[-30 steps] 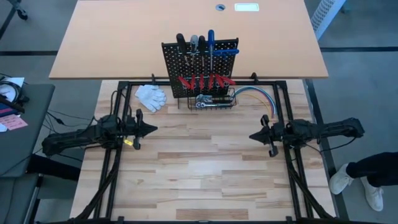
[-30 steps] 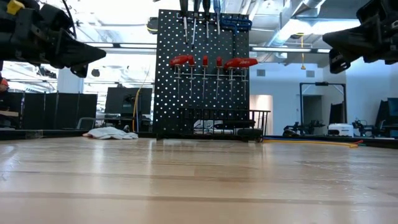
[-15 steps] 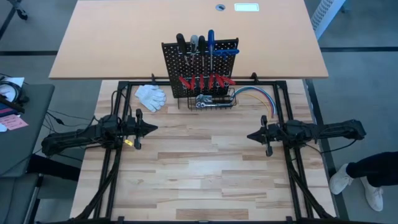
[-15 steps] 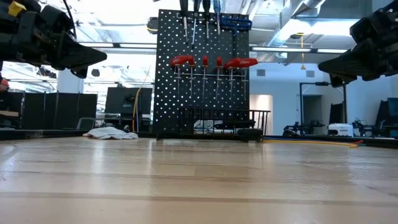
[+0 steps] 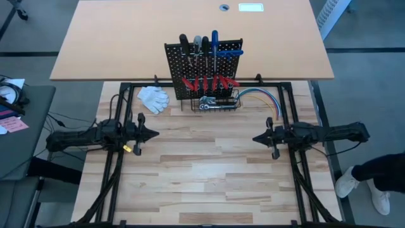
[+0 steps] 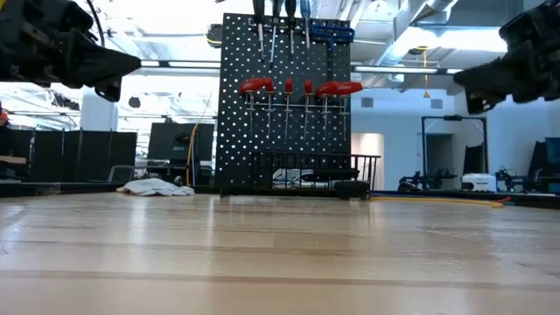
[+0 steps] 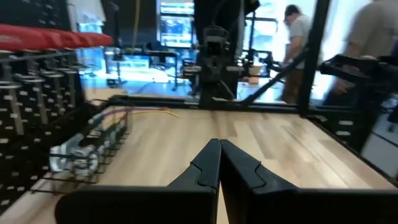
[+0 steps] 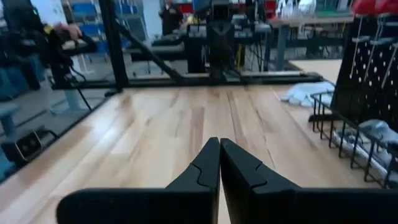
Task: Hang tools onto peg board
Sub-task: Return to Home Position
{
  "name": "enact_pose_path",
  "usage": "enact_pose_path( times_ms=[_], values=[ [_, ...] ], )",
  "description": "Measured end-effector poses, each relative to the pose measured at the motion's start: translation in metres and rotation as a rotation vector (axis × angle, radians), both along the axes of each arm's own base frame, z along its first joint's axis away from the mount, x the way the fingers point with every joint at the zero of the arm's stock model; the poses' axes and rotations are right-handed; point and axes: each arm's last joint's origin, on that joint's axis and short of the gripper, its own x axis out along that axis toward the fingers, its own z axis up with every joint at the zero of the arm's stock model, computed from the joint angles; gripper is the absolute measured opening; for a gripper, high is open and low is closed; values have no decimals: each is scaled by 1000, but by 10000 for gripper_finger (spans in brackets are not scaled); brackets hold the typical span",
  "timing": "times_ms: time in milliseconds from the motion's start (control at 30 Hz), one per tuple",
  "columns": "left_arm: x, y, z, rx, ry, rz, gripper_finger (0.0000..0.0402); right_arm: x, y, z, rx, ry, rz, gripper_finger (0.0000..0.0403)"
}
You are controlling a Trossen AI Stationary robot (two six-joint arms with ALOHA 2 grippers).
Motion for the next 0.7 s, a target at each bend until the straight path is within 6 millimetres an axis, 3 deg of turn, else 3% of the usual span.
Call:
enact_pose_path(
  times_ms=[300, 700],
  values=[
    [0, -7, -1, -1, 14, -70, 1, -7, 1, 13, 15, -152, 20, 18],
    [1, -7, -3, -1, 29, -69, 1, -6, 1, 8, 10, -103, 17, 18]
  ],
)
